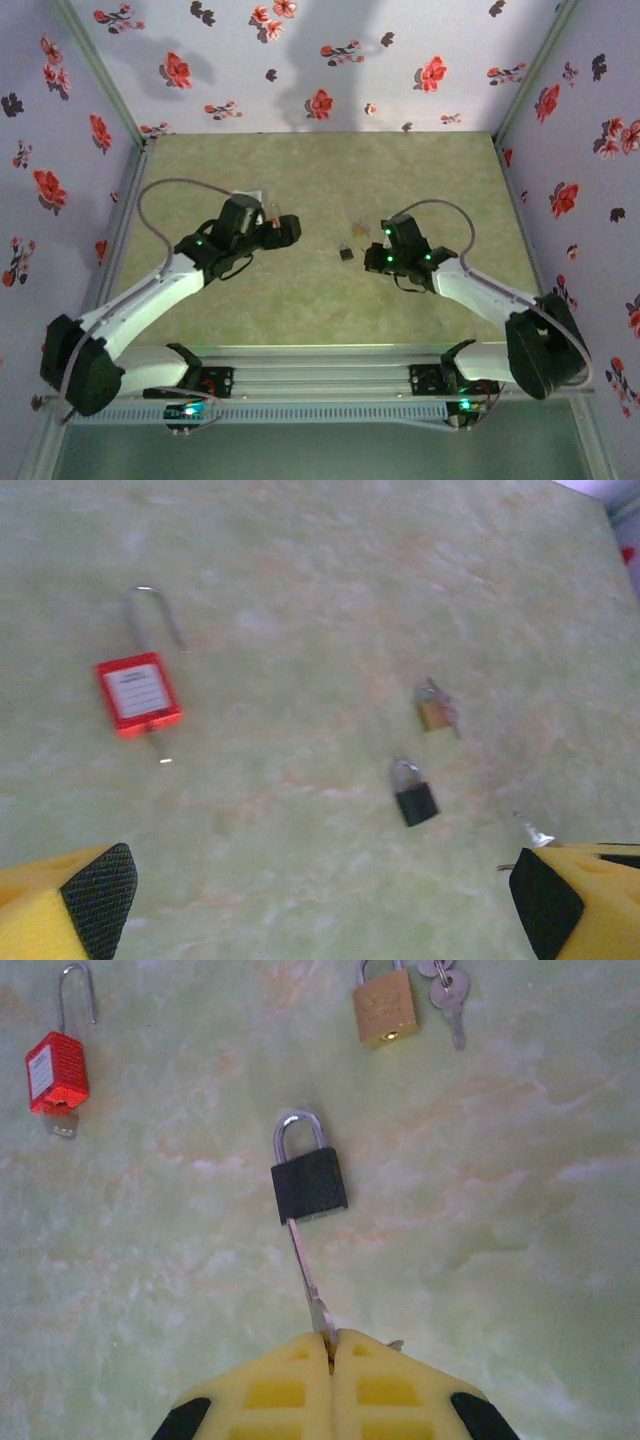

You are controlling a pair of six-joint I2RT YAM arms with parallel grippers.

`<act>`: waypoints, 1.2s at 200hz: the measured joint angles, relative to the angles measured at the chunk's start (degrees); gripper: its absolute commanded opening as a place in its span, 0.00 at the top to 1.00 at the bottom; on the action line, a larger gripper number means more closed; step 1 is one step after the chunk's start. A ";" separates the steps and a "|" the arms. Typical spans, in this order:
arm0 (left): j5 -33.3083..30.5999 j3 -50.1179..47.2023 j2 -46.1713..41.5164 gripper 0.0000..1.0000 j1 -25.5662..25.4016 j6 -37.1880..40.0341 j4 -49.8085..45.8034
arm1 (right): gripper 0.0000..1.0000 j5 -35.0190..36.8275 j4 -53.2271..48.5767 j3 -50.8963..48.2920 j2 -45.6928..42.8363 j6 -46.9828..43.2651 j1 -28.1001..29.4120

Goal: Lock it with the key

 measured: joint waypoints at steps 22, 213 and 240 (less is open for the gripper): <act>-1.97 -3.72 -4.37 0.00 2.29 0.07 -0.17 | 1.00 -0.15 0.35 2.97 4.52 -0.50 0.02; -3.32 -13.88 -9.92 0.00 8.79 -0.02 3.78 | 1.00 -1.68 0.07 12.02 22.43 -2.60 -2.51; -3.28 -14.60 -10.12 0.00 8.94 -0.02 4.61 | 0.98 -1.75 -0.39 12.74 22.56 -3.02 -2.60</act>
